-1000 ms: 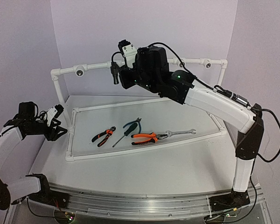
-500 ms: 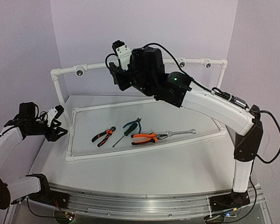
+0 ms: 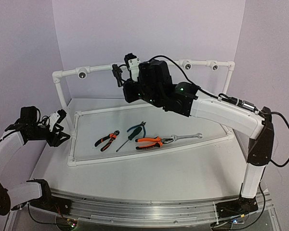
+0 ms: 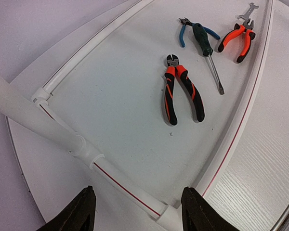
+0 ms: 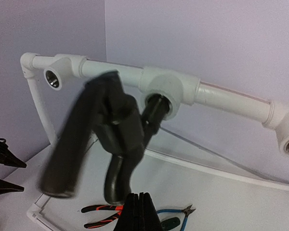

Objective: Install the water faucets

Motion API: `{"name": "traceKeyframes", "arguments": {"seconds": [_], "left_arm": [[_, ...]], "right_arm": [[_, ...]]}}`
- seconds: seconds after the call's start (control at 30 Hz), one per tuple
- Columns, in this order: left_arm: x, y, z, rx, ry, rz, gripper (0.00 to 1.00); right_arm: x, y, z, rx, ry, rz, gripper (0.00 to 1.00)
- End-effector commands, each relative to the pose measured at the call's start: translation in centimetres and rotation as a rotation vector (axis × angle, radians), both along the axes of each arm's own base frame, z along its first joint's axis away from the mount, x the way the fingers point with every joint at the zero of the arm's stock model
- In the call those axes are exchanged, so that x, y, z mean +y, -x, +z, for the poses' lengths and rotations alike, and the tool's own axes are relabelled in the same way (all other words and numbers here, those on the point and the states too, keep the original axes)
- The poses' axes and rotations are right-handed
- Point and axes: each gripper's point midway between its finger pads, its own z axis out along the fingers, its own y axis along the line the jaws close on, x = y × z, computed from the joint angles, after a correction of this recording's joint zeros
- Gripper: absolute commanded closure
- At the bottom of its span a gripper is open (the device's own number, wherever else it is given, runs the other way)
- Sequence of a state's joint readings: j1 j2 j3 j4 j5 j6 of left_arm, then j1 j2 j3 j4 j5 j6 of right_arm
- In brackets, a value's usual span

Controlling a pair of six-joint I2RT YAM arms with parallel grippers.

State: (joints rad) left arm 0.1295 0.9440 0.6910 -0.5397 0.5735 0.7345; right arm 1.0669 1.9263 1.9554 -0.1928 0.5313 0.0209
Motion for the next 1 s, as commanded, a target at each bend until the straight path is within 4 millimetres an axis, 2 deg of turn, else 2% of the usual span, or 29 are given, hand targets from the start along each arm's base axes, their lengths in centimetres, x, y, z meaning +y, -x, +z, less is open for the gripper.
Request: {"name": "traceKeyframes", "arguments": {"seconds": [0.0, 0.1, 0.17, 0.2, 0.27, 0.33, 0.43, 0.47, 0.57, 0.67, 0.8, 0.97], "left_arm": [[-0.4, -0.1, 0.2, -0.020, 0.011, -0.019, 0.38], [-0.5, 0.0, 0.1, -0.018, 0.013, -0.020, 0.38], [-0.5, 0.0, 0.0, -0.017, 0.014, -0.020, 0.38], [-0.5, 0.1, 0.0, -0.017, 0.014, -0.021, 0.38], [-0.5, 0.1, -0.1, -0.015, 0.014, -0.021, 0.38], [-0.5, 0.1, -0.1, -0.016, 0.012, -0.021, 0.38], [-0.5, 0.1, -0.1, -0.016, 0.008, -0.022, 0.38], [-0.5, 0.1, -0.1, -0.017, 0.007, -0.023, 0.38], [-0.5, 0.1, -0.1, -0.017, 0.007, -0.023, 0.38], [-0.4, 0.1, -0.1, -0.017, 0.005, -0.020, 0.38], [-0.4, 0.1, -0.2, -0.015, -0.003, -0.019, 0.38], [-0.4, 0.1, -0.2, -0.018, -0.001, -0.020, 0.38]], "right_arm": [[-2.5, -0.2, 3.3, 0.114, -0.303, 0.022, 1.00], [-3.1, 0.2, 3.2, 0.092, -0.291, 0.030, 0.94], [-3.3, 0.9, 2.6, 0.055, -0.270, 0.057, 0.85], [-3.4, 1.3, 3.4, -0.016, -0.278, 0.071, 0.77], [-3.9, 2.6, 3.2, -0.123, -0.281, 0.091, 0.55], [-4.5, 3.3, 4.7, -0.244, -0.313, 0.104, 0.40], [-3.7, 4.1, 6.0, -0.317, -0.307, 0.130, 0.08], [-3.2, 4.3, 6.5, -0.345, -0.303, 0.136, 0.02], [-1.6, 4.3, 7.2, -0.409, -0.299, 0.134, 0.02], [-0.7, 3.1, 7.5, -0.449, -0.293, 0.081, 0.03], [1.2, 2.8, 7.4, -0.508, -0.258, 0.091, 0.05], [1.7, 1.3, 7.6, -0.528, -0.242, 0.015, 0.12]]}}
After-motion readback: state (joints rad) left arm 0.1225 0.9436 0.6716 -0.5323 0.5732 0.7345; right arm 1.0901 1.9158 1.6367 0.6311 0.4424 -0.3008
